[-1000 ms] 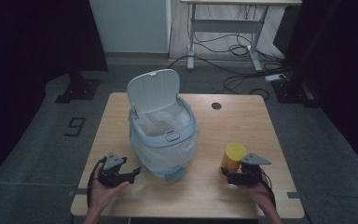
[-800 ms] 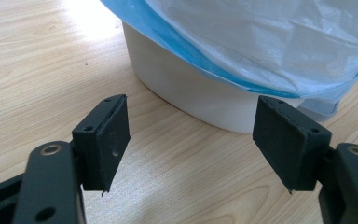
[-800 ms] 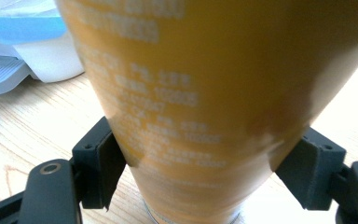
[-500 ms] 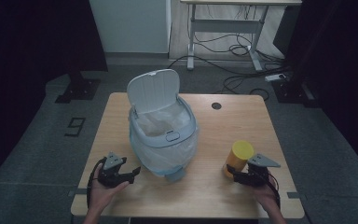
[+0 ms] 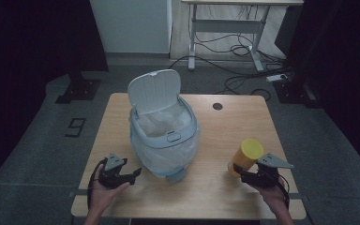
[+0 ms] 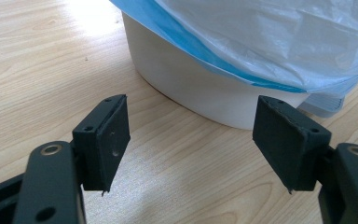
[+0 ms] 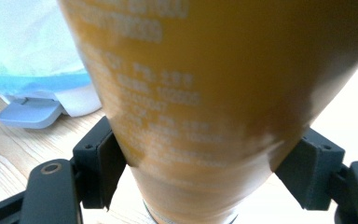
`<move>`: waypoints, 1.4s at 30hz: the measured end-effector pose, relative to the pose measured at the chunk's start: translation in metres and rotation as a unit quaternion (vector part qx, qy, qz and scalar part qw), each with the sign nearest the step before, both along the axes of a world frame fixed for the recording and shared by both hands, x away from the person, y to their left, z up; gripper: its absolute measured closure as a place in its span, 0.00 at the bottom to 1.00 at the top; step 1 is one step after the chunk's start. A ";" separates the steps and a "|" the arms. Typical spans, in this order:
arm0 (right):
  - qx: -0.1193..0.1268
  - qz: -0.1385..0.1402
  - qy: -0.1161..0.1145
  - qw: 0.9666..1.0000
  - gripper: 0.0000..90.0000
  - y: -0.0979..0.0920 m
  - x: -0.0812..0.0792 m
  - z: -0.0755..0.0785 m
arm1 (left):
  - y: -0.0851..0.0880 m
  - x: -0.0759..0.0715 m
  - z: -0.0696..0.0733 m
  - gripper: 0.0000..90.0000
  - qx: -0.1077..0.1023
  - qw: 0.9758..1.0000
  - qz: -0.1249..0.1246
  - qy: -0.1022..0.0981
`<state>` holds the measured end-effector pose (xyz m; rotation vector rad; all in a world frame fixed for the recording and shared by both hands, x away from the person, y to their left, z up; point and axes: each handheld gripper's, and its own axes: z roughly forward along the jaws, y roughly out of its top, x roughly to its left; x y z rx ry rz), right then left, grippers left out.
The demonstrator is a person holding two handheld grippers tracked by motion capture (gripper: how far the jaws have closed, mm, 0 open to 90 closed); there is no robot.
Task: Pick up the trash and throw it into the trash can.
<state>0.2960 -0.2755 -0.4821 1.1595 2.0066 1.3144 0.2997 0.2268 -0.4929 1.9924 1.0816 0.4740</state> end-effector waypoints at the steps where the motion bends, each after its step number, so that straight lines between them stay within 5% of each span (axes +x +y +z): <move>1: 0.001 0.000 -0.001 1.000 0.26 0.000 0.000 0.001 | 0.000 0.000 0.000 0.30 0.000 1.000 0.000 0.001; 14: 0.029 0.016 -0.029 0.999 0.26 0.004 -0.007 0.037 | 0.003 -0.002 0.001 0.31 -0.007 1.000 0.006 0.001; 42: 0.034 0.042 -0.051 0.997 0.27 0.021 -0.002 0.097 | 0.003 -0.001 0.000 0.31 -0.007 1.000 0.005 0.003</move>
